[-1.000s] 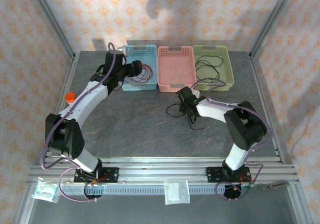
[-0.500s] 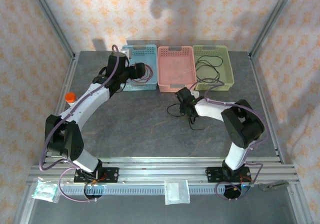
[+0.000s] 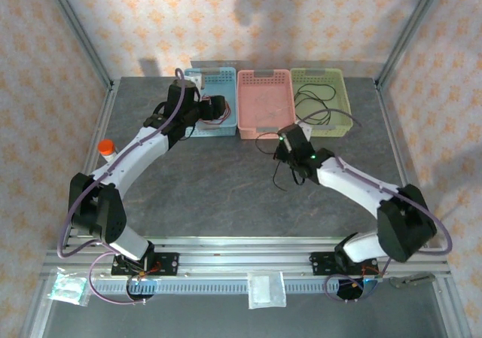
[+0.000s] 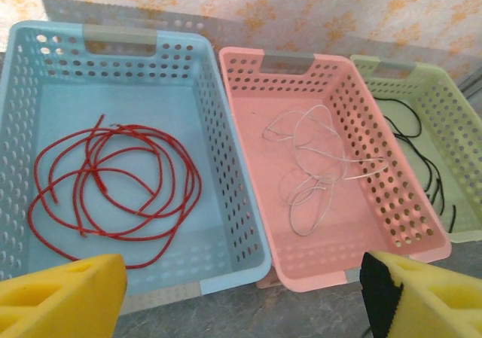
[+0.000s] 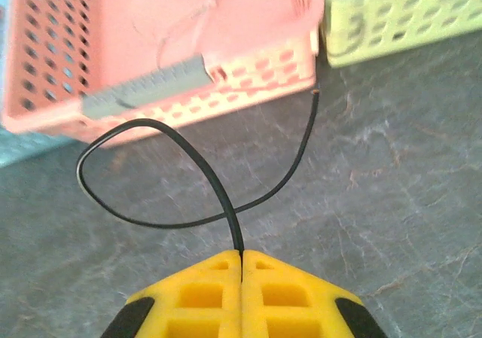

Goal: Untangle the cables

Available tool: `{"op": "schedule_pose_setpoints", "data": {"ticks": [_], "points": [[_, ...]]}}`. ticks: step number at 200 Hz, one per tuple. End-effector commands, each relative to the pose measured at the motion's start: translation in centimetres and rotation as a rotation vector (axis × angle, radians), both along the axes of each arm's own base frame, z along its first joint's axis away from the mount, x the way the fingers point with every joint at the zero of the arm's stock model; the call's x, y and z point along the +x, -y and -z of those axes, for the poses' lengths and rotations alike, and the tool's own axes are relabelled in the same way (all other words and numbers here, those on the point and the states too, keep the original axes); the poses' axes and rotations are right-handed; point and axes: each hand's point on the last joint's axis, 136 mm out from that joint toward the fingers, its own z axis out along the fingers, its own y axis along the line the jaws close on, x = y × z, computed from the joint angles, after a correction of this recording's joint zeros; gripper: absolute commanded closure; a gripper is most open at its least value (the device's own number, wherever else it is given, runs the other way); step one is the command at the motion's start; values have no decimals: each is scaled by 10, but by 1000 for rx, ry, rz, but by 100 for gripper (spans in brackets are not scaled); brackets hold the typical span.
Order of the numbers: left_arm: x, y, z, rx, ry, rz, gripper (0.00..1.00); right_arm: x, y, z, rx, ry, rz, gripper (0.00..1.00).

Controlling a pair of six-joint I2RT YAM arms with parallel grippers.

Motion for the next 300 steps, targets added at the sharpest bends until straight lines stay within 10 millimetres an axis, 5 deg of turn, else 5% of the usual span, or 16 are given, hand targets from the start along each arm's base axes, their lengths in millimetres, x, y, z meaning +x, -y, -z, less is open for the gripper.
{"op": "schedule_pose_setpoints", "data": {"ticks": [1,57,98,146,194,246,270,300], "points": [[-3,14,-11,-29,46,51,16,3,15,-30,-44,69,42,100],[-17,55,-14,-26,66,155,15,20,57,-115,-42,236,137,100],[-13,100,-11,-76,75,213,13,53,99,-141,-99,270,233,100],[4,155,-10,-126,85,257,1,121,140,-122,-185,237,299,100],[35,186,2,-184,89,258,1,214,174,-69,-187,168,270,100],[36,185,-3,-187,108,254,1,293,171,-30,-178,109,209,100],[33,173,2,-153,105,212,1,303,172,-24,-179,83,218,75],[21,150,-15,-126,154,157,1,292,169,-56,-144,149,219,36]]}}
